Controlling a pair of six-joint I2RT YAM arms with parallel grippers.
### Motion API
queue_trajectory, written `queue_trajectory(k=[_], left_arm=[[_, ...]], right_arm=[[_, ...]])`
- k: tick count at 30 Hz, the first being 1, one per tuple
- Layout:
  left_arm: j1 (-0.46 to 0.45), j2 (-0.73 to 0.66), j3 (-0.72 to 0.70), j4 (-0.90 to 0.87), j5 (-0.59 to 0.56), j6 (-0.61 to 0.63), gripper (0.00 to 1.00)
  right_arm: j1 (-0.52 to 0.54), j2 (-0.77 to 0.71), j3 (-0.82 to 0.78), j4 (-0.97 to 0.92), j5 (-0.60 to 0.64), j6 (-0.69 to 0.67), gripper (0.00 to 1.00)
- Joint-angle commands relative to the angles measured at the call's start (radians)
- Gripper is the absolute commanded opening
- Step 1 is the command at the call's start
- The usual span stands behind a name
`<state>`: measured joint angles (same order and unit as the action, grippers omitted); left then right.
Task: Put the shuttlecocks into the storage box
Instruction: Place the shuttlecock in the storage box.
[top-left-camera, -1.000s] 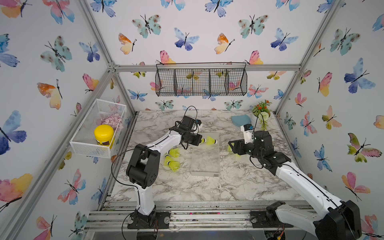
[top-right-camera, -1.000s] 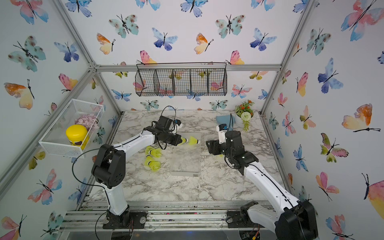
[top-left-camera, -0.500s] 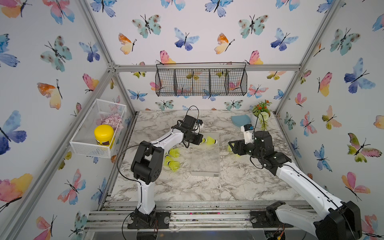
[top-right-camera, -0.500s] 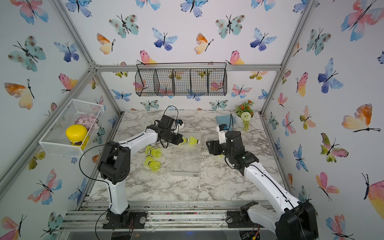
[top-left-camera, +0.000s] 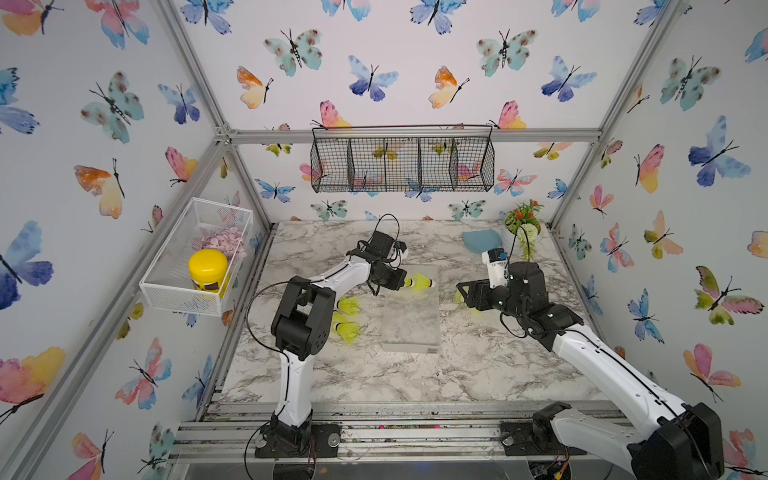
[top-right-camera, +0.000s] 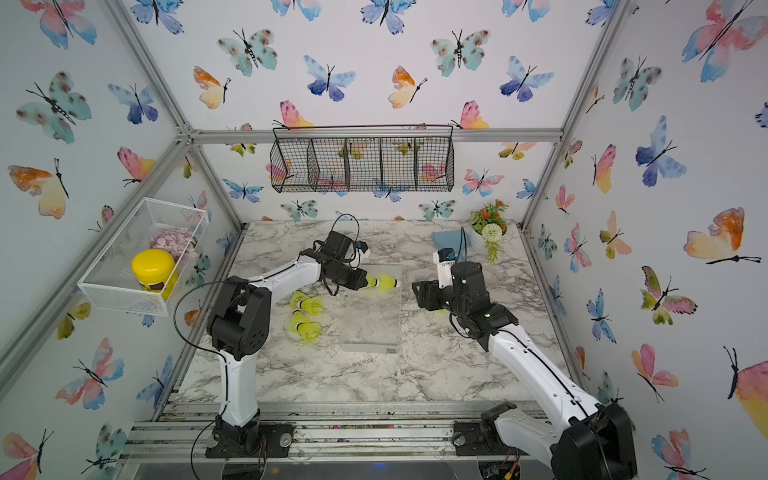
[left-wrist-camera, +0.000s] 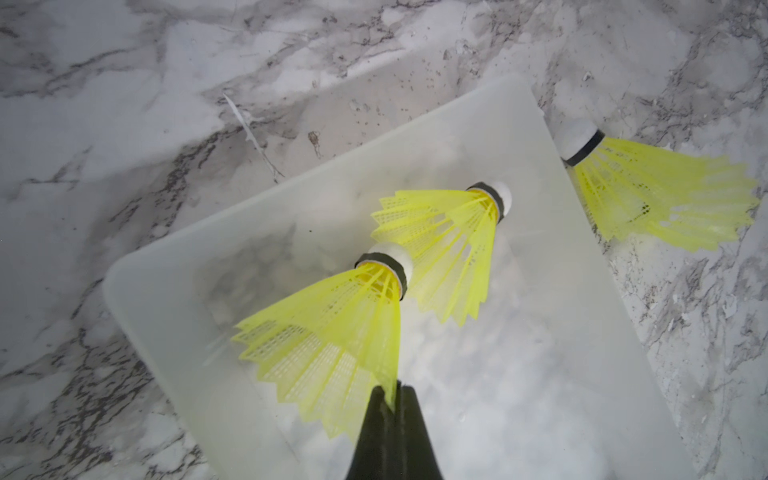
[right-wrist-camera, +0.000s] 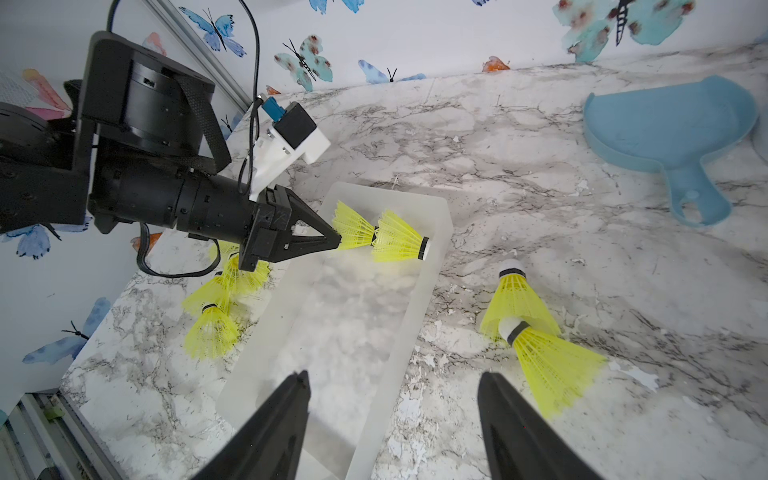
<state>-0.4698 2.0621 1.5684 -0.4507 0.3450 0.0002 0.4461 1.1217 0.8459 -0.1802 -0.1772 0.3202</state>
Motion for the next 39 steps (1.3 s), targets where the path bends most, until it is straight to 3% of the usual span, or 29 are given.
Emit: queue_trajectory(k=[1,3,5,9,16,29,39], left_arm=[[0.008,0.026,0.021,-0.022,0.01,0.017,0.0],[0.008,0.027,0.024,-0.024,-0.001,0.015,0.0],[0.008,0.029,0.025,-0.024,-0.012,0.012,0.13],[0.007,0.033,0.031,-0.023,-0.035,0.007,0.31],[0.007,0.027,0.041,-0.014,-0.079,-0.008,0.5],[0.008,0.054,0.074,0.019,-0.057,-0.008,0.52],[0.008,0.085,0.113,0.011,-0.1,-0.005,0.55]], right_arm=[[0.003,-0.005,-0.015,-0.009,-0.009,-0.001,0.71],[0.003,-0.005,-0.018,-0.006,-0.009,-0.001,0.71],[0.003,-0.005,-0.017,-0.005,-0.01,-0.001,0.71],[0.003,-0.003,-0.018,-0.004,-0.011,-0.001,0.71],[0.003,-0.001,-0.019,-0.005,-0.013,-0.001,0.71],[0.003,-0.002,-0.022,-0.007,-0.01,-0.003,0.71],[0.003,-0.001,-0.024,-0.01,-0.012,-0.004,0.71]])
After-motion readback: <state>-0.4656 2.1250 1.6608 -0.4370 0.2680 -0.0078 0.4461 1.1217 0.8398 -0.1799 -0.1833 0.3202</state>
